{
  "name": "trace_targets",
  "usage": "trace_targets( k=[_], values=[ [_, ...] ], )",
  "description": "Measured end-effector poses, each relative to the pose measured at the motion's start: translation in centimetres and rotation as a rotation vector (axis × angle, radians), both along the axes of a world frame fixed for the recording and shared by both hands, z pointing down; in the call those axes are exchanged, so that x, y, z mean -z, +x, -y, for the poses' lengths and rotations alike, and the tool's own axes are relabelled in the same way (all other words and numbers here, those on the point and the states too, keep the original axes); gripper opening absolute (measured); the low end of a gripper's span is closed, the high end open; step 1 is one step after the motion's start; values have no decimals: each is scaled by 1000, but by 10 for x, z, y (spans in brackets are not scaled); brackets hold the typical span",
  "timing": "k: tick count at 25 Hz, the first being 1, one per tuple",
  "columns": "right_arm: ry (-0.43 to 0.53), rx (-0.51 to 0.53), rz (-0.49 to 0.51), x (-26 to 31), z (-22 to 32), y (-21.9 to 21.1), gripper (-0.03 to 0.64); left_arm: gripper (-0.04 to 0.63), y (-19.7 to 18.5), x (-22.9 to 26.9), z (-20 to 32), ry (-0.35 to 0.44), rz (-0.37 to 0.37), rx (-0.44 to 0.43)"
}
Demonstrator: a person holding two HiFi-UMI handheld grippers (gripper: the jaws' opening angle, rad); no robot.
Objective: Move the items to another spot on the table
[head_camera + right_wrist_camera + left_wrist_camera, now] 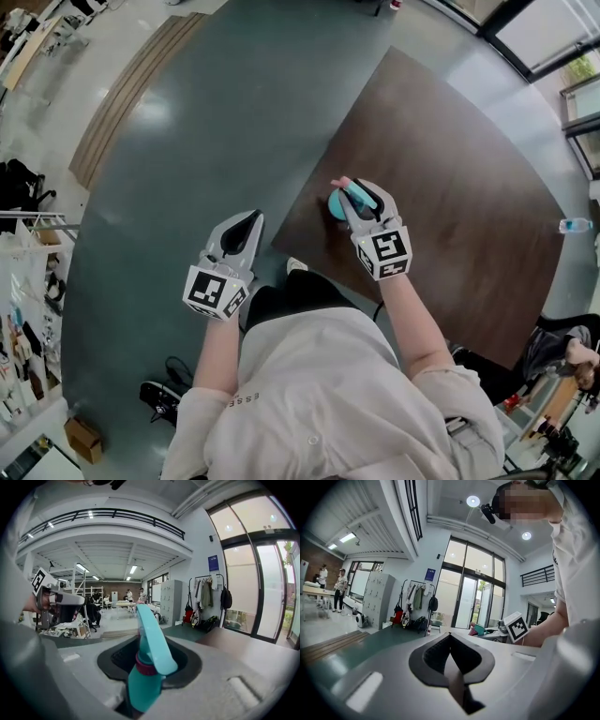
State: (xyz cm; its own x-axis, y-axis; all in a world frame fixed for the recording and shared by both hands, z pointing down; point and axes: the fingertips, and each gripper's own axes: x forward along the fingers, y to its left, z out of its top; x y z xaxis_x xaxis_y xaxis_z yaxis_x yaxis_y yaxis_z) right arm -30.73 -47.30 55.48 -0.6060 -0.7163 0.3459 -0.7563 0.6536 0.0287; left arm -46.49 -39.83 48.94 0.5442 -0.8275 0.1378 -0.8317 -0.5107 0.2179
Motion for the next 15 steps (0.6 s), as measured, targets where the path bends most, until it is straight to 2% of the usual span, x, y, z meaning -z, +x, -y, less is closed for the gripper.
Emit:
trace_targets(
  k=[4, 10, 15],
  values=[
    [14, -17, 2, -8, 12, -2, 121, 17, 5, -6, 16, -4, 8, -26],
    [42, -15, 22, -10, 18, -15, 121, 17, -7, -29, 23, -22, -5, -46],
    [26, -5, -4, -15, 13, -15, 123, 17, -10, -26, 25, -33, -7, -45]
  ],
)
